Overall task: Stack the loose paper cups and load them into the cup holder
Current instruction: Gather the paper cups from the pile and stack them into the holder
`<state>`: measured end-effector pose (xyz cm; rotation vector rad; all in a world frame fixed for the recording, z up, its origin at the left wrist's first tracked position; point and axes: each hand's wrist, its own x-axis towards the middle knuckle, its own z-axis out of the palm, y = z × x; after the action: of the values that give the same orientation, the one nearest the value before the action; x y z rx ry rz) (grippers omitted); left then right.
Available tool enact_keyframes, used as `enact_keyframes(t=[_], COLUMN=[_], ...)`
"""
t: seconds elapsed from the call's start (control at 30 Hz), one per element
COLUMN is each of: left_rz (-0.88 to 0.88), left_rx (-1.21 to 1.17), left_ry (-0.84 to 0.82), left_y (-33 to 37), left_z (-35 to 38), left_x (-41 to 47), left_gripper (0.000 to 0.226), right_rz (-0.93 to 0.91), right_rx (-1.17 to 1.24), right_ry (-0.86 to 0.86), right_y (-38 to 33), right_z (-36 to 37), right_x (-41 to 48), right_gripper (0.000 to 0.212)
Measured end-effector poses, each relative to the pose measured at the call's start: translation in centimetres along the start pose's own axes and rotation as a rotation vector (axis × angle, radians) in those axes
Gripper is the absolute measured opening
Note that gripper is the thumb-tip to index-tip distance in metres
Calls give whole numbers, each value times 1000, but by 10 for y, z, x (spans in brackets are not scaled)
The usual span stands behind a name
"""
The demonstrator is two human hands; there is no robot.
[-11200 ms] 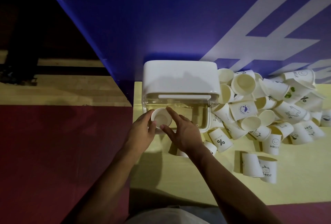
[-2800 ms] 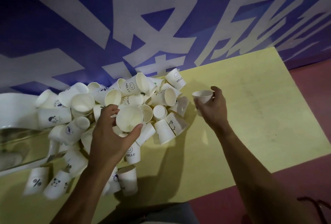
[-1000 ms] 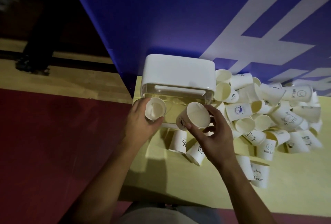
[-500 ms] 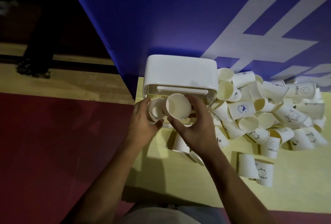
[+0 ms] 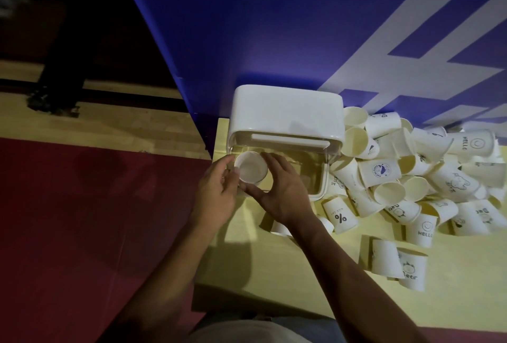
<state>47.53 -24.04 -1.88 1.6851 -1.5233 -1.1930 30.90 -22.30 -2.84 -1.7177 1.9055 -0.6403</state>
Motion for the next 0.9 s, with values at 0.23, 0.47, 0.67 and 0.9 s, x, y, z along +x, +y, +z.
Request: enact_keyframes(t=[0.23, 0.47, 0.67, 0.9], left_rz=[21, -115, -299, -317], left_rx=[103, 21, -91, -209], left_ry=[-65, -101, -213, -220], left_y=[-11, -9, -21, -11], left_z=[7, 10, 18, 26], left_x=[9, 10, 18, 39], left_gripper=[40, 42, 28, 25], right_rz=[103, 375, 372, 336], right_rx=[-51, 149, 150, 195], right_ry=[-93, -283, -367, -235], right_y=[10, 17, 21, 18], right_z=[6, 9, 24, 22], right_x=[1, -1, 2, 18], right_gripper=[72, 105, 92, 83])
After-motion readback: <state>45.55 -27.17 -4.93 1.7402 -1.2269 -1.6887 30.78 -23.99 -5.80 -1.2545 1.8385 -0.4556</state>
